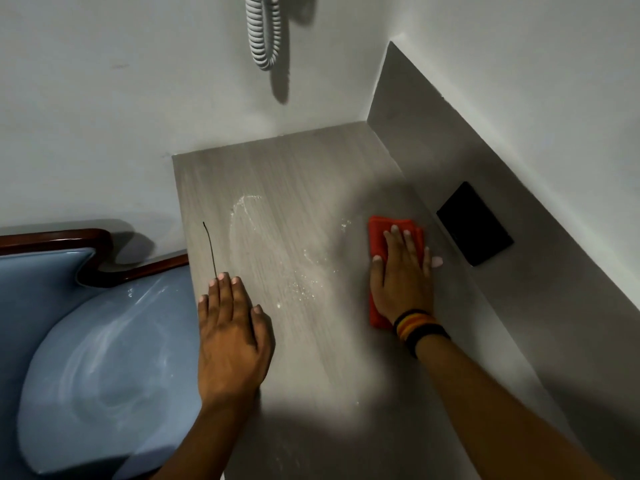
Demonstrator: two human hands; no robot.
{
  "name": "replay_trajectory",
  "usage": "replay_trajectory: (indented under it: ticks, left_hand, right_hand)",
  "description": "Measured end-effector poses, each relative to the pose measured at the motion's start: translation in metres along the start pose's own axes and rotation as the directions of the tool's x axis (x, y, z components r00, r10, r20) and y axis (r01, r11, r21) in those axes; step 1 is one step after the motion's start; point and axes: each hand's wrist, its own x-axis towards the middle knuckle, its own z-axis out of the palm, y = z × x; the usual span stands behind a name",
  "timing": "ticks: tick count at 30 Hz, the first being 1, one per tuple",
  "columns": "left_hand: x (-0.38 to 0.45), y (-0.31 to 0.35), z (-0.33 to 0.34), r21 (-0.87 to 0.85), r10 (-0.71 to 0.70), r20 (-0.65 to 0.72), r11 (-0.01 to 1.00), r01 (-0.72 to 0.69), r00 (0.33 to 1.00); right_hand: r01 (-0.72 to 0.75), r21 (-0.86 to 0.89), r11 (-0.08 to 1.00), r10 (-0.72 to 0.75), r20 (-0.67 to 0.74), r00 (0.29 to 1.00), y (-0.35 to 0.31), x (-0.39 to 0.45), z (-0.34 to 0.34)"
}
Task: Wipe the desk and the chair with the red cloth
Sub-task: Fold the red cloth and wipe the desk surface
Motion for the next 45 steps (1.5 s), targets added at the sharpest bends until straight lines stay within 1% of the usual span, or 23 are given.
replay_trajectory:
  ticks: [2, 4, 7, 9, 12, 13, 15, 20, 24, 26, 28, 29, 30, 32, 34, 36, 38, 39, 41, 42, 43, 44, 45]
  left_hand:
    - [0.0, 0.0, 0.0, -0.006, 0.001, -0.006, 1.0, -0.001, 1.0]
    - [-0.001, -0.001, 0.0, 0.0, 0.008, -0.002, 1.0, -0.008, 1.0]
    - [0.0, -0.003, -0.001, 0.004, 0.011, 0.001, 1.0, -0.011, 1.0]
    - [0.0, -0.001, -0.001, 0.009, 0.011, 0.009, 1.0, -0.011, 1.0]
    - [0.002, -0.002, 0.002, 0.02, 0.011, 0.015, 1.0, -0.012, 1.0]
    - [0.002, -0.002, 0.003, 0.021, 0.012, 0.014, 1.0, -0.012, 1.0]
    - [0.003, -0.002, 0.003, 0.016, 0.01, 0.008, 1.0, -0.01, 1.0]
    - [0.003, 0.0, 0.003, 0.003, 0.007, -0.011, 1.0, -0.007, 1.0]
    - [0.002, 0.003, 0.0, -0.002, 0.001, -0.023, 1.0, -0.002, 1.0]
    - [0.001, 0.003, -0.001, 0.004, 0.002, -0.011, 1.0, -0.002, 1.0]
    - [0.002, 0.003, -0.001, 0.014, 0.005, -0.007, 1.0, -0.005, 1.0]
    - [0.001, 0.004, -0.002, 0.019, 0.004, -0.003, 1.0, -0.004, 1.0]
    - [0.002, 0.005, -0.003, 0.017, 0.002, -0.004, 1.0, -0.002, 1.0]
    - [0.001, 0.006, -0.005, 0.011, -0.003, -0.009, 1.0, 0.003, 1.0]
    - [0.002, 0.007, -0.005, 0.01, -0.009, -0.013, 1.0, 0.009, 1.0]
    - [0.003, 0.005, -0.003, 0.01, -0.018, -0.012, 1.0, 0.018, 1.0]
    - [0.003, 0.003, -0.001, 0.014, -0.021, -0.008, 1.0, 0.021, 1.0]
    - [0.003, 0.002, -0.001, 0.014, -0.024, -0.008, 1.0, 0.025, 1.0]
    - [0.003, 0.002, -0.001, 0.012, -0.028, -0.011, 1.0, 0.028, 1.0]
    - [0.003, 0.004, -0.001, 0.012, -0.029, -0.01, 1.0, 0.029, 1.0]
    - [0.003, 0.004, -0.002, 0.014, -0.029, -0.003, 0.999, 0.03, 1.0]
    - [0.003, 0.005, -0.003, 0.017, -0.031, 0.007, 0.999, 0.03, 1.0]
    - [0.003, 0.005, -0.004, 0.018, -0.032, 0.012, 0.999, 0.032, 0.999]
  right_hand:
    - [-0.003, -0.03, 1.0, 0.004, 0.033, 0.999, -0.004, 0.024, -0.006]
    - [-0.005, -0.034, 0.999, 0.006, 0.055, 0.998, -0.003, 0.017, -0.01]
    - [-0.035, -0.004, 0.999, 0.036, 0.037, 0.999, 0.013, -0.061, -0.014]
    - [-0.143, -0.042, 0.989, 0.142, -0.04, 0.989, 0.041, -0.141, -0.016]
    - [-0.346, -0.102, 0.933, 0.329, -0.15, 0.932, 0.072, -0.234, -0.016]
    - [-0.394, -0.112, 0.912, 0.378, -0.143, 0.915, 0.075, -0.244, -0.015]
    - [-0.444, -0.109, 0.889, 0.43, -0.132, 0.893, 0.066, -0.226, -0.018]
    - [-0.275, -0.11, 0.955, 0.277, 0.0, 0.961, 0.035, -0.088, -0.019]
    - [-0.187, -0.085, 0.979, 0.187, -0.006, 0.982, 0.011, 0.042, -0.005]
    - [-0.162, -0.086, 0.983, 0.165, 0.032, 0.986, -0.001, 0.082, -0.002]
    - [-0.099, -0.094, 0.991, 0.104, 0.046, 0.993, -0.012, 0.089, 0.0]
    - [-0.015, -0.078, 0.997, 0.02, 0.058, 0.998, -0.018, 0.077, 0.001]
    - [0.107, -0.075, 0.992, -0.101, 0.071, 0.992, -0.023, 0.055, 0.002]
    - [0.312, -0.091, 0.946, -0.303, 0.1, 0.948, -0.025, -0.011, 0.006]
    - [0.39, -0.055, 0.919, -0.382, 0.117, 0.917, -0.016, -0.067, 0.007]
    - [0.419, -0.023, 0.908, -0.41, 0.162, 0.897, 0.0, -0.068, 0.002]
    - [0.432, -0.054, 0.9, -0.42, 0.151, 0.895, 0.007, -0.023, -0.003]
    - [0.395, -0.07, 0.916, -0.384, 0.132, 0.914, 0.003, 0.008, -0.005]
    - [0.211, -0.096, 0.973, -0.203, 0.09, 0.975, -0.017, 0.066, -0.003]
    - [0.125, -0.107, 0.986, -0.117, 0.078, 0.99, -0.032, 0.084, 0.0]
    - [0.082, -0.102, 0.991, -0.075, 0.068, 0.995, -0.048, 0.09, 0.005]
    - [0.105, -0.084, 0.991, -0.099, 0.07, 0.993, -0.061, 0.084, 0.011]
    - [0.198, -0.063, 0.978, -0.193, 0.073, 0.979, -0.07, 0.067, 0.017]
